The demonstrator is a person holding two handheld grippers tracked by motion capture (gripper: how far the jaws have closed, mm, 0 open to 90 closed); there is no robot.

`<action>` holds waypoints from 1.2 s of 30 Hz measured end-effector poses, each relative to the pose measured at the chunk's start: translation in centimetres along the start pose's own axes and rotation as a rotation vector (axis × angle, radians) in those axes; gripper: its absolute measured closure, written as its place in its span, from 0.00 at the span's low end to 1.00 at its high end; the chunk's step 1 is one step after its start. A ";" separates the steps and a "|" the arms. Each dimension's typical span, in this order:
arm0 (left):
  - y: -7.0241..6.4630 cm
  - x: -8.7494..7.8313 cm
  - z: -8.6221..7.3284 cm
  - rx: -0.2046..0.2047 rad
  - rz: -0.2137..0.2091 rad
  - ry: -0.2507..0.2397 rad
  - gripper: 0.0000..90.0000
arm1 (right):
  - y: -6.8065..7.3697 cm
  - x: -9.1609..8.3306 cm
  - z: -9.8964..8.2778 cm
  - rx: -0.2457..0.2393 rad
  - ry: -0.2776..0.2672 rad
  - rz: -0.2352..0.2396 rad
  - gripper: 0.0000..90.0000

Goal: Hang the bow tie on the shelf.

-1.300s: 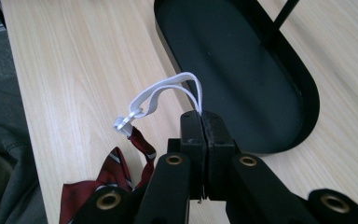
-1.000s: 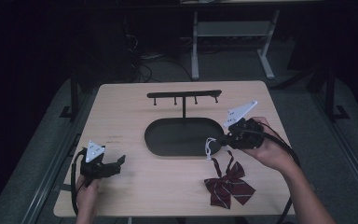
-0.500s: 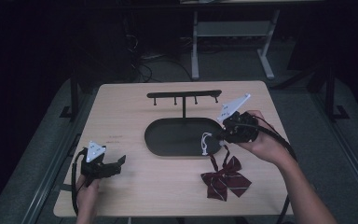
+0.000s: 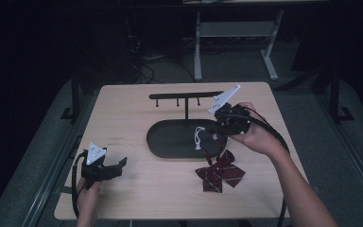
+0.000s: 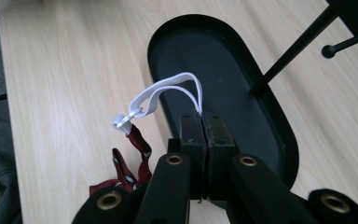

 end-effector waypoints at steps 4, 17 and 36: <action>0.0 0.0 0.0 -0.004 0.001 -0.002 0.15 | -0.5 0.3 0.5 -0.004 0.007 0.000 0.98; 0.1 -0.1 0.1 -0.003 -0.003 -0.010 0.15 | -1.9 1.0 2.0 -0.003 0.007 -0.010 0.98; 0.1 0.0 0.0 -0.008 -0.007 -0.008 0.15 | -4.0 1.1 4.2 0.008 0.010 -0.021 0.98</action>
Point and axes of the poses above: each handheld gripper's, and its own axes: x roughly forward along the jaws, z roughly out of its top, y roughly to its left, the point moved 10 cm from there along x, roughly forward along the jaws, and after that the axes turned 3 degrees about -x, right-handed, at the moved point
